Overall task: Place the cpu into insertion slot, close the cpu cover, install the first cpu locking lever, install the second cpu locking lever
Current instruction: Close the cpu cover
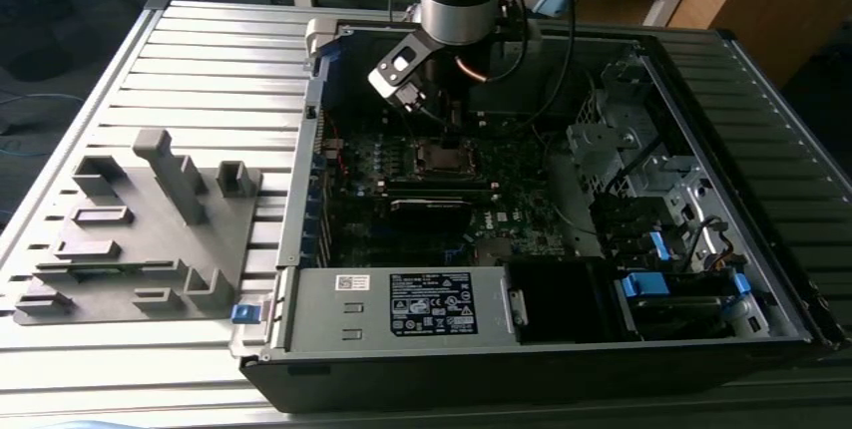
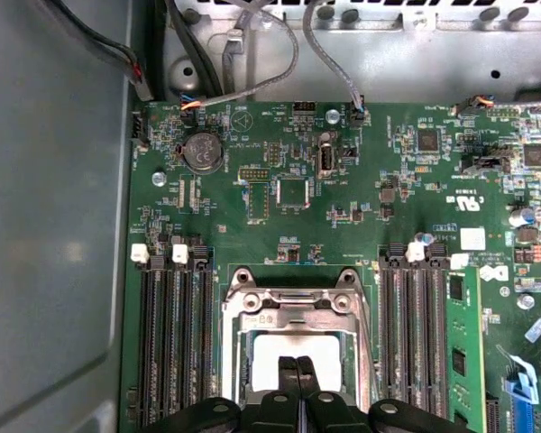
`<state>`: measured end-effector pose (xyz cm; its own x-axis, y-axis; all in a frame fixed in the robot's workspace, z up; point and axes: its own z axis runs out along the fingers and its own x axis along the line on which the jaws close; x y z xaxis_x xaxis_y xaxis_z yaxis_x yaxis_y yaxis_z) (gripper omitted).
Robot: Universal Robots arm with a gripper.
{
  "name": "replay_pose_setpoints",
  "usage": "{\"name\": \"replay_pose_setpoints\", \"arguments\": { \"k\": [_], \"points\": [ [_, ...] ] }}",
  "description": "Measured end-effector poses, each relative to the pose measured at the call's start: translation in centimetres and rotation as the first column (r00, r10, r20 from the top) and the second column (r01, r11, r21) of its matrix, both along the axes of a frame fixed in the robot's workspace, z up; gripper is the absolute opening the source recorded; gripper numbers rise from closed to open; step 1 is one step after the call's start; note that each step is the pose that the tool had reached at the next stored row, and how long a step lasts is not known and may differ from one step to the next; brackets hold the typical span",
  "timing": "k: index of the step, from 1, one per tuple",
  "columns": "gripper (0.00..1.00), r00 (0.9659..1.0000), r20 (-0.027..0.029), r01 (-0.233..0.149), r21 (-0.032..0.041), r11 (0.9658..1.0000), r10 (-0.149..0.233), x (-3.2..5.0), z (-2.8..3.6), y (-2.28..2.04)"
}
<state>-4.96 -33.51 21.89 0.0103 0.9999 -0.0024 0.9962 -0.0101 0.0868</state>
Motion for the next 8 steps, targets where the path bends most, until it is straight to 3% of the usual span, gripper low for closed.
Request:
{"name": "replay_pose_setpoints", "arguments": {
  "k": [4, 8],
  "points": [
    [0.11, 0.9990, 0.0000, -0.045, 0.0000, 0.9990, 0.045, 0.00, -0.02, 0.00],
    [0.11, 0.9931, 0.0000, -0.117, 0.0001, 0.9931, 0.117, 0.00, -0.05, 0.00]
  ]
}}
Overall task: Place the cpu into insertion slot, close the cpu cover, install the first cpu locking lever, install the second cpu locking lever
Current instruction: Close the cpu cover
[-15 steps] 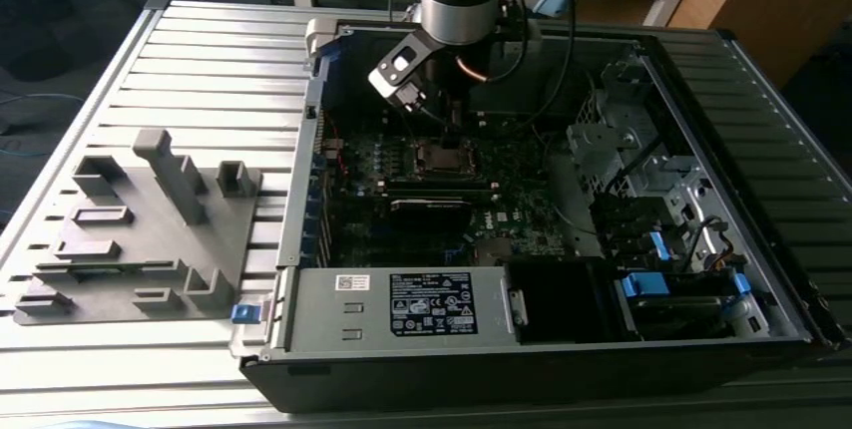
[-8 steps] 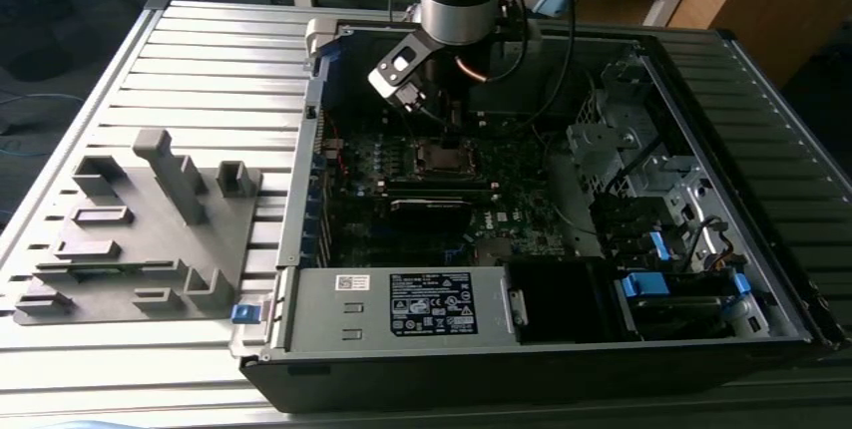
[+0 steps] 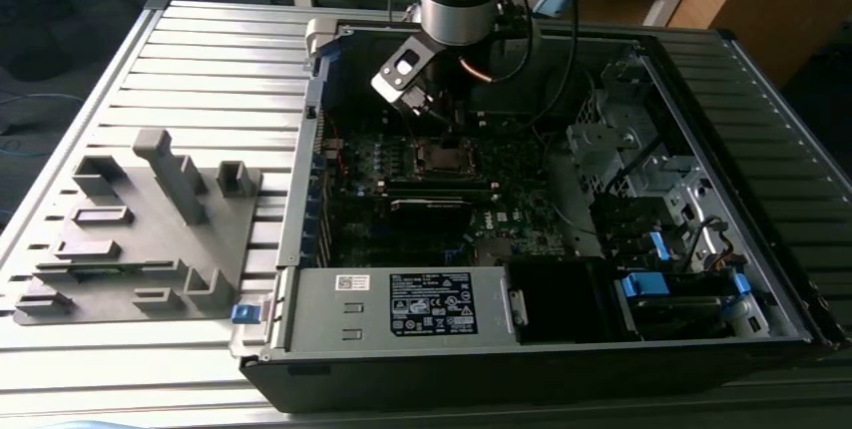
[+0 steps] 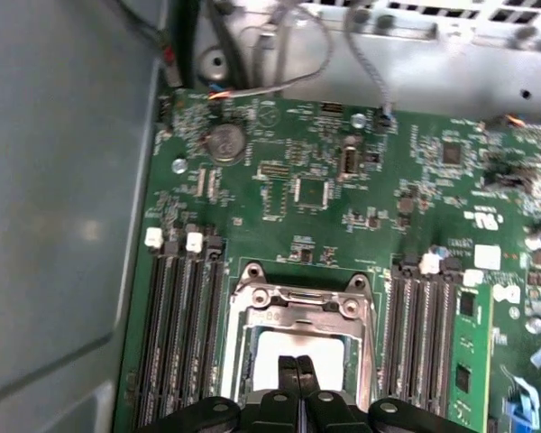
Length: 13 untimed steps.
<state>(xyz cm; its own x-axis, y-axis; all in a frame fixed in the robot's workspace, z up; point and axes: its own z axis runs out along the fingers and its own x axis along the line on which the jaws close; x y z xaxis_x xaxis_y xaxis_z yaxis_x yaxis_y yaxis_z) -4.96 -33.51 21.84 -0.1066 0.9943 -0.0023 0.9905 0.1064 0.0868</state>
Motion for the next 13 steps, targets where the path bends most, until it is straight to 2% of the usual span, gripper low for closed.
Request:
{"name": "replay_pose_setpoints", "arguments": {
  "k": [4, 7, 10, 13],
  "points": [
    [0.11, 0.9974, 0.0000, -0.072, -0.0001, 0.9974, 0.072, 0.00, -0.03, 0.00],
    [0.11, 0.9919, 0.0000, -0.127, 0.0000, 0.9919, 0.127, 0.00, -0.06, 0.00],
    [0.11, 0.9837, 0.0001, -0.180, 0.0000, 0.9837, 0.180, 0.00, -0.09, 0.00],
    [0.11, 0.9723, 0.0000, -0.234, -0.0001, 0.9723, 0.234, 0.00, -0.10, 0.00]
  ]
}}
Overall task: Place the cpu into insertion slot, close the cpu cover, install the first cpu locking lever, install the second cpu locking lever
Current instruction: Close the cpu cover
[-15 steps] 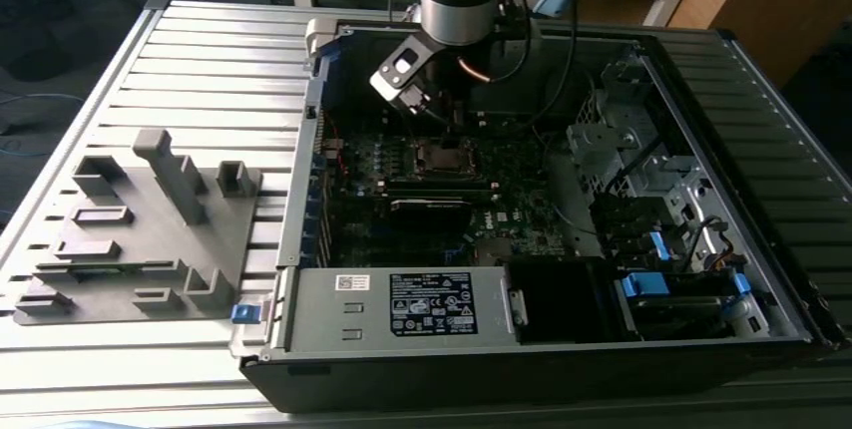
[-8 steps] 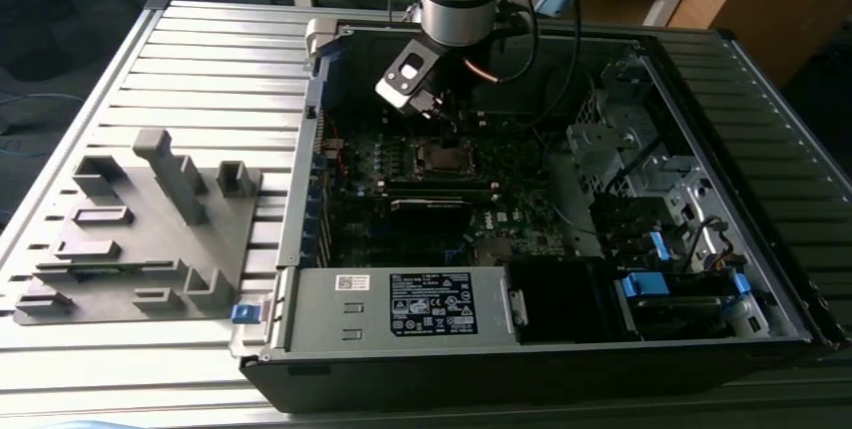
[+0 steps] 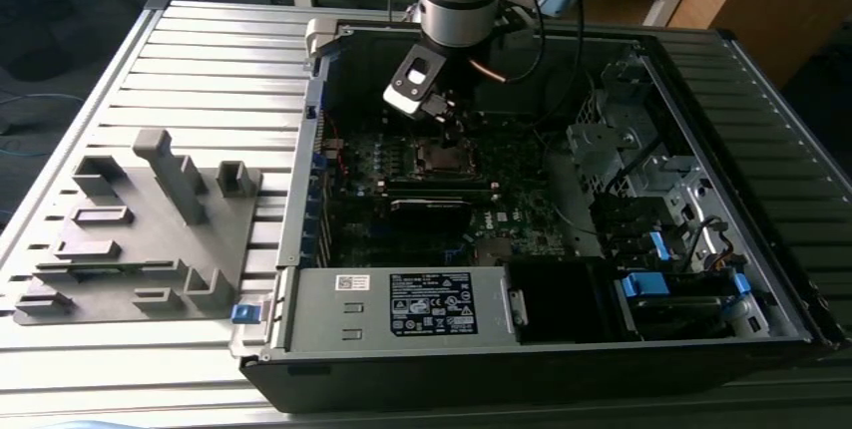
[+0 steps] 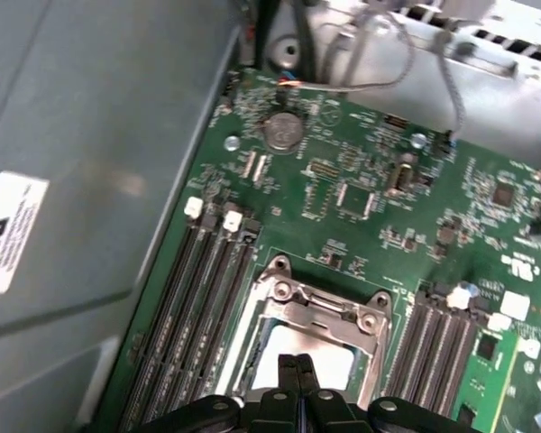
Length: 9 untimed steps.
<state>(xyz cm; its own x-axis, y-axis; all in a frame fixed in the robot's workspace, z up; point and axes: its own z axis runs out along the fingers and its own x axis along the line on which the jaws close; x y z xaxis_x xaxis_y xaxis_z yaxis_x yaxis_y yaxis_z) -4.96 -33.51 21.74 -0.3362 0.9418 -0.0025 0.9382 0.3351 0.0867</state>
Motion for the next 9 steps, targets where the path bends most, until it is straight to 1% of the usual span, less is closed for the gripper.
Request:
{"name": "replay_pose_setpoints", "arguments": {
  "k": [1, 7, 9],
  "points": [
    [0.11, 0.9999, 0.0001, -0.010, 0.0000, 0.9999, 0.010, 0.00, 0.00, 0.00],
    [0.11, 0.9999, 0.0000, -0.013, 0.0000, 0.9999, 0.013, 0.00, 0.00, 0.00],
    [0.11, 0.9998, 0.0000, -0.019, 0.0001, 0.9998, 0.019, 0.00, -0.01, 0.00]
  ]
}}
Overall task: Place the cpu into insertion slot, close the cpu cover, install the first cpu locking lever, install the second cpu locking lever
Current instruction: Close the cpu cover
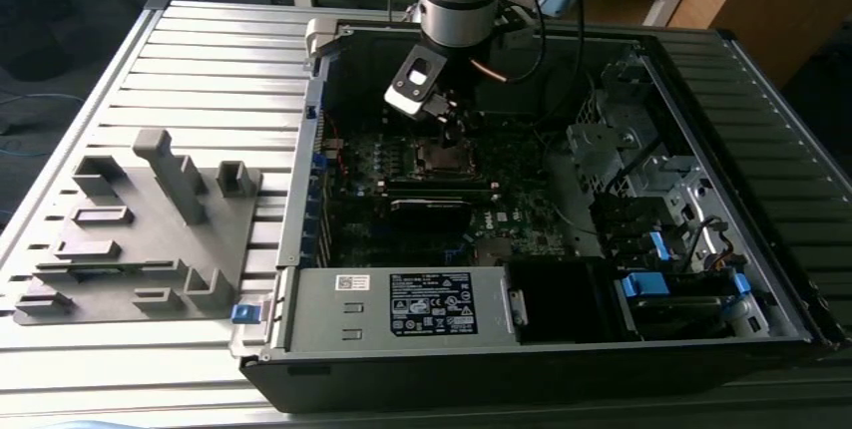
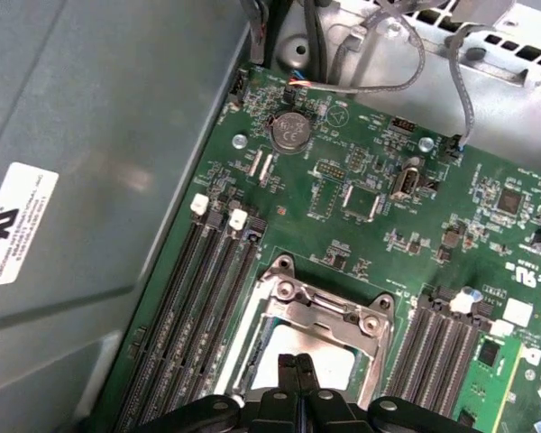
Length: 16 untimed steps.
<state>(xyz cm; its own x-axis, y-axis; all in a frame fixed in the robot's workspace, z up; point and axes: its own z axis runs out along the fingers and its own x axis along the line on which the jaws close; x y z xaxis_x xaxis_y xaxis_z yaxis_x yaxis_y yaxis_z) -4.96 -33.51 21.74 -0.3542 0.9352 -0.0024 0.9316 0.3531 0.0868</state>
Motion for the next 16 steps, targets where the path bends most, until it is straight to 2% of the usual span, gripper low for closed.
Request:
{"name": "replay_pose_setpoints", "arguments": {
  "k": [3, 6, 8, 11, 14, 16],
  "points": [
    [0.11, 0.9988, 0.0000, -0.050, -0.0001, 0.9988, 0.050, 0.00, 0.00, 0.00],
    [0.11, 0.9944, 0.0000, -0.106, -0.0001, 0.9944, 0.106, 0.00, -0.01, 0.00],
    [0.11, 0.9900, 0.0000, -0.141, 0.0000, 0.9900, 0.141, 0.00, -0.02, 0.00],
    [0.11, 0.9811, 0.0000, -0.194, -0.0001, 0.9811, 0.194, 0.00, -0.02, 0.00],
    [0.11, 0.9739, 0.0000, -0.227, -0.0001, 0.9739, 0.227, 0.00, -0.03, 0.00],
    [0.11, 0.9706, 0.0000, -0.241, -0.0002, 0.9706, 0.241, 0.00, -0.02, 0.00]
  ]
}}
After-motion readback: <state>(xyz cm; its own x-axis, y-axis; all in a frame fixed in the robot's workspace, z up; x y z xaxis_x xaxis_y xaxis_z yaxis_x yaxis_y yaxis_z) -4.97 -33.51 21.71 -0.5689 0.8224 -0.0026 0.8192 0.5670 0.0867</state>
